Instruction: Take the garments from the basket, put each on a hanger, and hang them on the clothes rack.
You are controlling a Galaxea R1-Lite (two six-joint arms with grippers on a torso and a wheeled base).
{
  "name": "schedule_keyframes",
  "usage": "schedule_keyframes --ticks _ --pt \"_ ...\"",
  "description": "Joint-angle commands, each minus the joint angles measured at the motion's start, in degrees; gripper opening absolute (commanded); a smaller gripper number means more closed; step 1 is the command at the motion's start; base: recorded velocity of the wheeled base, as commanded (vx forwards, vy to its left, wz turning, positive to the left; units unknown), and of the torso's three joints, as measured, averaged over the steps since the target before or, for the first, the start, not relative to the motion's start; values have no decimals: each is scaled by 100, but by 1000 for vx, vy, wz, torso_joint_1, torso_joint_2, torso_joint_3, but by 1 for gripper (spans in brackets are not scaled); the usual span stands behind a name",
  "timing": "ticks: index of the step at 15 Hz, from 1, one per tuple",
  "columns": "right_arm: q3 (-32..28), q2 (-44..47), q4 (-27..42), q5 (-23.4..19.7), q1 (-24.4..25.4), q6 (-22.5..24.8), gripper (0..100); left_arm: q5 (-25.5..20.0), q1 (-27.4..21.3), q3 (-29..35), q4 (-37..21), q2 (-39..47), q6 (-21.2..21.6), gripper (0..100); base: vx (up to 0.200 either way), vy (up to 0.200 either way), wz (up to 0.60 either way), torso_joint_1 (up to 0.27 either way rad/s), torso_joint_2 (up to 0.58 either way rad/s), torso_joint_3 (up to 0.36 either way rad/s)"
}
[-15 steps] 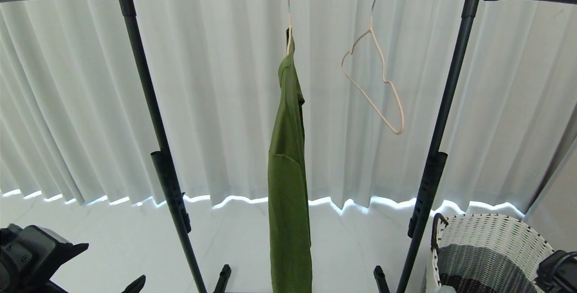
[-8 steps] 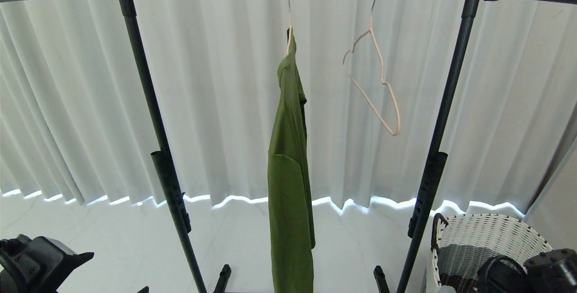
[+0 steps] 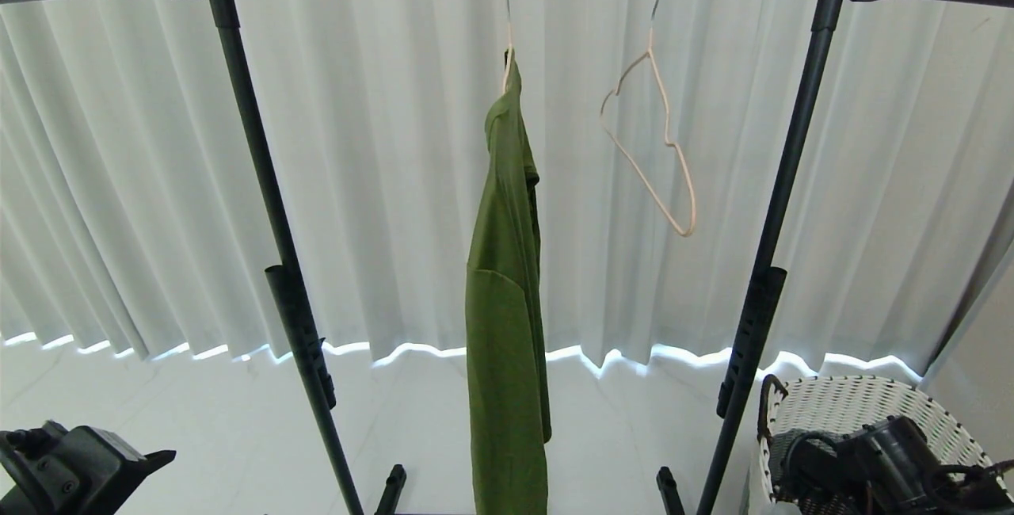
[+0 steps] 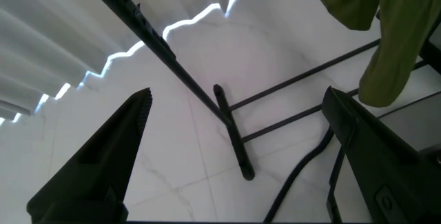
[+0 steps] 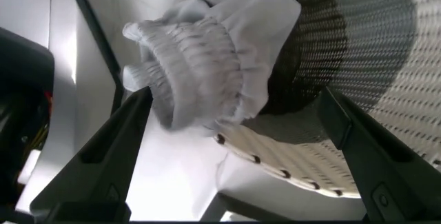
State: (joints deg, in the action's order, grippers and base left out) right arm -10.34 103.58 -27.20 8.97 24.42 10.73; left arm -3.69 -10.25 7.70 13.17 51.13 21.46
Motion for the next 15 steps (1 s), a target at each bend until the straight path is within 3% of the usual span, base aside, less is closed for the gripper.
schedule_keyframes --ticks 1,9,10,15 --pt "-188 426 -5 -1 -121 -1 100 0 -21 -6 2 3 -1 100 0 0 0 0 0 0" --pt "-249 646 -128 -1 -245 -9 100 -9 -29 -6 2 20 -1 100 0 0 0 0 0 0" --pt "-249 654 -154 -1 -245 -9 0 -9 -29 -6 2 20 -1 100 0 0 0 0 0 0" --pt "-337 690 -163 8 -245 -1 0 0 -29 -6 2 -6 -1 100 0 0 0 0 0 0"
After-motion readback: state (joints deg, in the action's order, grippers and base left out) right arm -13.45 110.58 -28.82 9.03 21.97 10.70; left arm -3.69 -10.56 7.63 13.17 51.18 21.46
